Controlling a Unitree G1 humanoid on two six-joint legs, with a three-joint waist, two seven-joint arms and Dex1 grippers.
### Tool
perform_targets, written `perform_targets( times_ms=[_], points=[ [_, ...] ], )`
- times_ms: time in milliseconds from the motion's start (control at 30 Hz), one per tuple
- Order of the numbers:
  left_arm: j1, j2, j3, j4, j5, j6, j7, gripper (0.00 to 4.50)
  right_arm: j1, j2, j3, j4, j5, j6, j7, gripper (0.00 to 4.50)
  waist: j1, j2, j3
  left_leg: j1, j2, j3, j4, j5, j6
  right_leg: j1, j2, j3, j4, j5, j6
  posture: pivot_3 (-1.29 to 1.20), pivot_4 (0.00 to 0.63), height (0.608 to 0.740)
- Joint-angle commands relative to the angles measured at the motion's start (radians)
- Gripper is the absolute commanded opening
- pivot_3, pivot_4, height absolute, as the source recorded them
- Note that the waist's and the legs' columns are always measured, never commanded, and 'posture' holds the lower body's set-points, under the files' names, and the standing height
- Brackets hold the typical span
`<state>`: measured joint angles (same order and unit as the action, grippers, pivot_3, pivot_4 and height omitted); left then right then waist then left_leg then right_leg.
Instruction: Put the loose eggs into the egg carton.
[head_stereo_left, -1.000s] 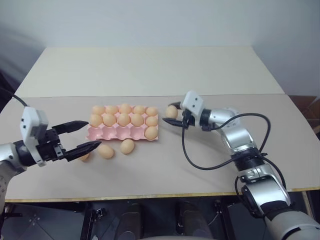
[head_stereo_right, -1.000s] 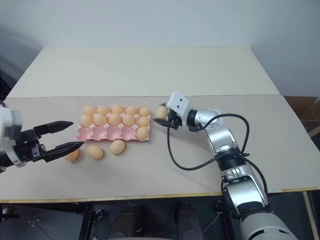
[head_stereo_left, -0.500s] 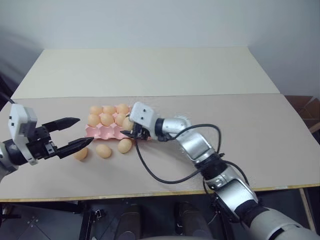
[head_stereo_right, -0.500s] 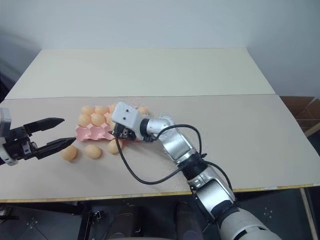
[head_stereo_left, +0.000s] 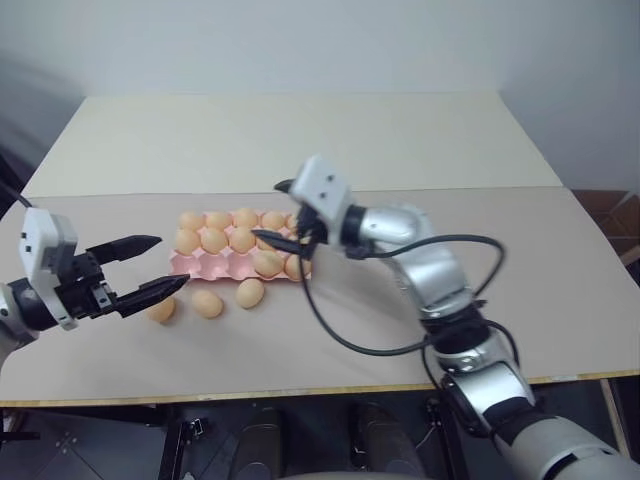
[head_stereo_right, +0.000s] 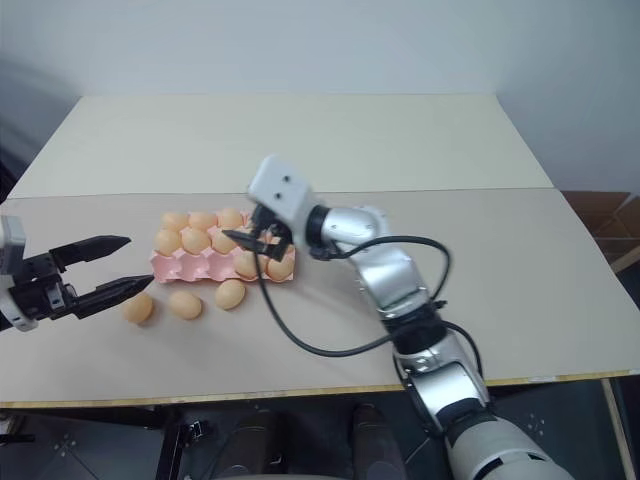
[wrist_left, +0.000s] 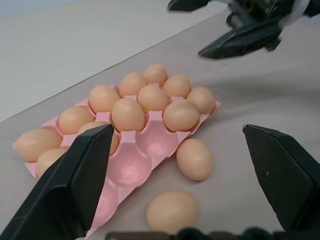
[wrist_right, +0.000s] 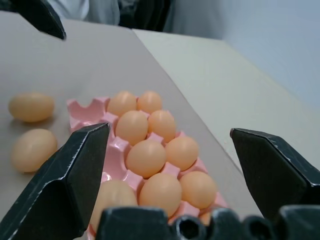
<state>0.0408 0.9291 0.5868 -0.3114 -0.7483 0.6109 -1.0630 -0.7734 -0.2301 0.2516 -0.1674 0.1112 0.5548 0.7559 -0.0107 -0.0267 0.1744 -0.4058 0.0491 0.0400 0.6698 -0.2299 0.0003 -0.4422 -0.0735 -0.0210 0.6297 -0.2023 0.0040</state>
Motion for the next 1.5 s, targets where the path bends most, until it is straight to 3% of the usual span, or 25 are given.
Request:
perform_targets(
  times_ms=[33,300,433,533,867,1000,1167,1333,1500],
  points=[
    [-0.015,0.018,0.003,0.007,0.001,-0.02,-0.017,4.5,0.065,-0.137,-0.128,-0.155,0.106,0.052,0.084,4.48,0.003,0.0,0.0,0.0,0.0,0.0,0.0,0.0,0.0,0.0,-0.001,0.0,0.0,0.0,0.0,0.0,0.15,0.74],
    [0.052,0.017,0.049,0.019,0.036,-0.068,-0.066,4.5,0.373,-0.498,-0.429,-0.307,0.339,0.01,0.346,4.48,-0.001,-0.001,0.0,0.002,0.0,0.004,-0.004,0.0,0.0,0.0,0.0,0.004,-0.002,-0.004,0.007,0.0,0.15,0.74],
    [0.108,-0.019,0.075,-0.004,0.027,-0.116,-0.104,4.5,0.569,-0.597,-0.5,-0.326,0.366,-0.045,0.425,4.48,-0.003,-0.002,0.0,0.005,0.0,0.008,-0.007,0.0,0.0,0.0,0.0,0.007,-0.003,-0.005,0.008,0.0,0.15,0.74],
    [0.141,-0.011,0.081,-0.011,0.03,-0.118,-0.122,4.5,0.626,-0.613,-0.514,-0.344,0.389,-0.055,0.415,4.48,-0.005,-0.002,0.0,0.007,0.0,0.011,-0.007,0.0,0.0,0.001,0.0,0.009,-0.003,-0.005,0.008,0.0,0.15,0.74],
    [0.152,-0.002,0.068,-0.021,0.038,-0.113,-0.115,4.5,0.59,-0.613,-0.472,-0.362,0.409,-0.063,0.358,4.48,0.001,-0.003,0.0,0.009,0.0,0.012,-0.007,0.0,0.0,0.002,-0.001,0.01,-0.002,-0.008,0.003,0.0,0.15,0.74],
    [0.139,-0.005,-0.01,-0.065,0.071,-0.104,-0.069,4.5,0.572,-0.61,-0.461,-0.367,0.416,-0.06,0.346,4.48,0.002,-0.003,0.0,0.007,0.0,0.012,-0.007,0.0,0.0,0.001,-0.001,0.01,-0.004,-0.008,0.004,0.0,0.15,0.74],
    [0.048,0.01,-0.217,-0.152,0.136,0.03,0.103,4.5,0.567,-0.613,-0.454,-0.382,0.421,-0.066,0.344,4.48,0.012,-0.004,-0.001,0.007,-0.001,0.012,-0.007,0.0,0.0,0.001,-0.002,0.01,-0.005,-0.005,0.01,0.0,0.15,0.74],
    [-0.011,0.022,-0.326,-0.204,0.161,0.163,0.215,4.5,0.577,-0.623,-0.463,-0.393,0.431,-0.07,0.335,4.48,0.01,-0.004,-0.001,0.008,0.0,0.012,-0.007,0.0,0.0,0.002,0.0,0.011,-0.003,-0.004,0.01,0.0,0.15,0.74],
    [-0.082,-0.03,-0.399,-0.241,0.139,0.243,0.292,4.5,0.595,-0.624,-0.47,-0.404,0.435,-0.079,0.318,4.48,0.015,-0.004,-0.001,0.007,-0.001,0.012,-0.007,0.0,0.0,0.002,0.0,0.011,-0.003,-0.004,0.011,0.0,0.15,0.74]
  ],
)
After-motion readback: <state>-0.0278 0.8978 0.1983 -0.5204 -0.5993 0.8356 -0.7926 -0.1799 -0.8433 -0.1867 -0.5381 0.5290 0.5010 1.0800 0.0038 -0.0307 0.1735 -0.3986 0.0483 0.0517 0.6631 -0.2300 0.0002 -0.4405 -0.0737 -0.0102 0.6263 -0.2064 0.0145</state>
